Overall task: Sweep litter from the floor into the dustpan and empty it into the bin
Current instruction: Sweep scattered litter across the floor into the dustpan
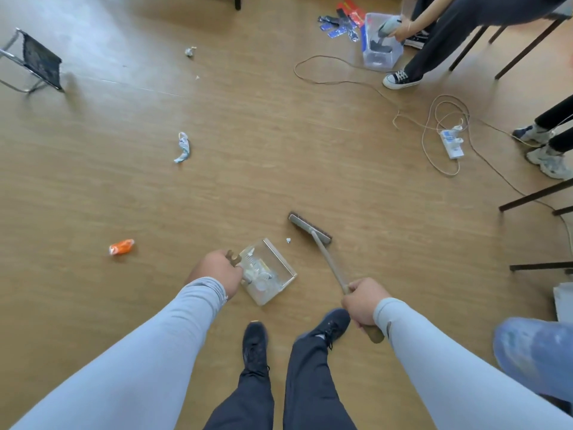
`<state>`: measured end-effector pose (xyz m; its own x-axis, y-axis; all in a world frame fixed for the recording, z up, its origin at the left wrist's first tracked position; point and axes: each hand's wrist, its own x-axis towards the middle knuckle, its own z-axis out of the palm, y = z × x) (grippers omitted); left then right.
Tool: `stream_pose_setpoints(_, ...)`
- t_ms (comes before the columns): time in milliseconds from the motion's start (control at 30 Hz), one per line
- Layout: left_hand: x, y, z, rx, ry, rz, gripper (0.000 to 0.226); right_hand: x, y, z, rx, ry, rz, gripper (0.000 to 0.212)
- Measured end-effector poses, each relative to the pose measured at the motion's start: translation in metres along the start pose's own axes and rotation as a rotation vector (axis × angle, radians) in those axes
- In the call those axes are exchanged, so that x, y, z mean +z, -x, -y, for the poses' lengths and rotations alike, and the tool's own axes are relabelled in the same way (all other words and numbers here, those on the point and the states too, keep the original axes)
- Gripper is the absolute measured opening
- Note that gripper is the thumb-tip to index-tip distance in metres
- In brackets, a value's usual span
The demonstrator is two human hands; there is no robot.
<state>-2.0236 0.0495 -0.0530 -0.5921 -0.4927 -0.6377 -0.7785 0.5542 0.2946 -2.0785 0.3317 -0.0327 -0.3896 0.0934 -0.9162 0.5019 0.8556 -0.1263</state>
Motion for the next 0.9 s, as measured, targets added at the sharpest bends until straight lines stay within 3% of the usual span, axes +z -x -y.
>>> stream_pose_setpoints(100, 0.001, 0.0, -0.002, -0.015, -0.015, -0.01, 0.015, 0.006, 0.018, -0.002, -0.058, 0.237, 0.06, 0.037)
stream_pose_setpoints(267, -0.001, 0.002, -0.004, -0.01, -0.017, -0.012, 0.013, -0.051, 0.052, -0.039, 0.0, -0.094, 0.151, 0.046)
stream_pose_setpoints(400, -0.005, 0.005, -0.004, 0.005, -0.024, -0.003, 0.011, -0.044, 0.063, -0.045, -0.018, -0.009, 0.085, 0.058)
stream_pose_setpoints(567, -0.003, 0.005, -0.001, -0.004, 0.006, -0.001, 0.014, -0.003, 0.041, -0.012, -0.025, 0.106, -0.023, 0.043)
stream_pose_setpoints(733, -0.002, 0.003, 0.0, 0.001, 0.011, -0.007, 0.017, 0.016, 0.047, -0.006, -0.014, 0.157, 0.119, 0.038)
stream_pose_setpoints(900, -0.003, 0.004, 0.001, 0.004, 0.012, -0.004, 0.015, -0.032, 0.067, -0.047, 0.013, -0.142, 0.187, 0.053)
